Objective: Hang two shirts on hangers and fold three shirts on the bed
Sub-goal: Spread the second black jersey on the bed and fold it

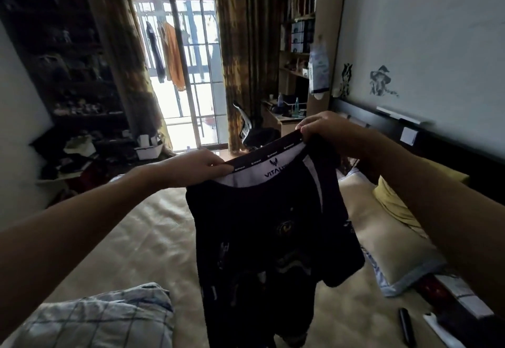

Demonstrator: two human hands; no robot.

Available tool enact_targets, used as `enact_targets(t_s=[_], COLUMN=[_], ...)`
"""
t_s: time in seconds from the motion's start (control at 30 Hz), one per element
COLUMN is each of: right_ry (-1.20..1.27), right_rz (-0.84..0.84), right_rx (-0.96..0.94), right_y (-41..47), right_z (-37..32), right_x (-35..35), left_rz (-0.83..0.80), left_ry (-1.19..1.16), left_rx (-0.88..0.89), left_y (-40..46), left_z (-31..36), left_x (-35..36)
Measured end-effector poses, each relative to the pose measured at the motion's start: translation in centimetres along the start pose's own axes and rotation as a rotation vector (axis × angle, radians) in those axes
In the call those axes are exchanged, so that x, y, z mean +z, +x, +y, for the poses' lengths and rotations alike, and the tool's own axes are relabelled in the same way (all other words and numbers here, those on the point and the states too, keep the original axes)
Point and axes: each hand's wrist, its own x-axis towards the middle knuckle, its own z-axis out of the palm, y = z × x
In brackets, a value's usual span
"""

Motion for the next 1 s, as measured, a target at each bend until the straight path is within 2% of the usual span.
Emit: enact_targets(t_s=[0.1, 0.2, 0.33, 0.43, 0.5, 0.67, 0.77, 0.9, 1.0], right_ry=[-0.27, -0.432, -0.289, -0.271, -0.256, -0.211, -0.236, -0.318, -0.366], right_rz=[-0.024, 0.026, 0.062, 0.216, 0.188, 0.051, 0.025, 0.221, 0.276], right_rx=[-0.088, -0.053, 0.034, -0.081, -0.162, -0.146, -0.151, -0.131, -0.088], right_y=[-1.2, -2.2, -4.5, -6.2, -7.4, -10.5, -12.6, -14.1, -15.2], right_z=[0.7, 2.0, 2.6, 0.6, -1.2, -4.0, -5.2, -6.4, -7.5], right_x=[-0.2, 0.6, 1.9, 3.8, 5.6, 8.6, 9.7, 10.4, 10.5], left_rz=[0.055, 0.12, 0.407, 0.457, 0.495, 0.423, 0.467, 0.464, 0.407], left_ry=[0.128, 0.19, 0.421, 0.349, 0.254, -0.12, -0.157, -0.031, 0.028], left_rx=[0.0, -0.038, -0.008, 0.025, 0.018, -0.082, -0.039, -0.036, -0.07], left_y=[-1.3, -2.9, -5.7, -7.9, -9.4, -13.8, -16.2, -18.1, -18.7], left_z=[0.4, 0.5, 0.3, -0.2, -0.5, -0.9, -0.5, -1.0, -0.6], left_x=[-1.8, -3.7, -5.4, -5.8, -6.0, -6.8, -7.0, -7.6, -7.8])
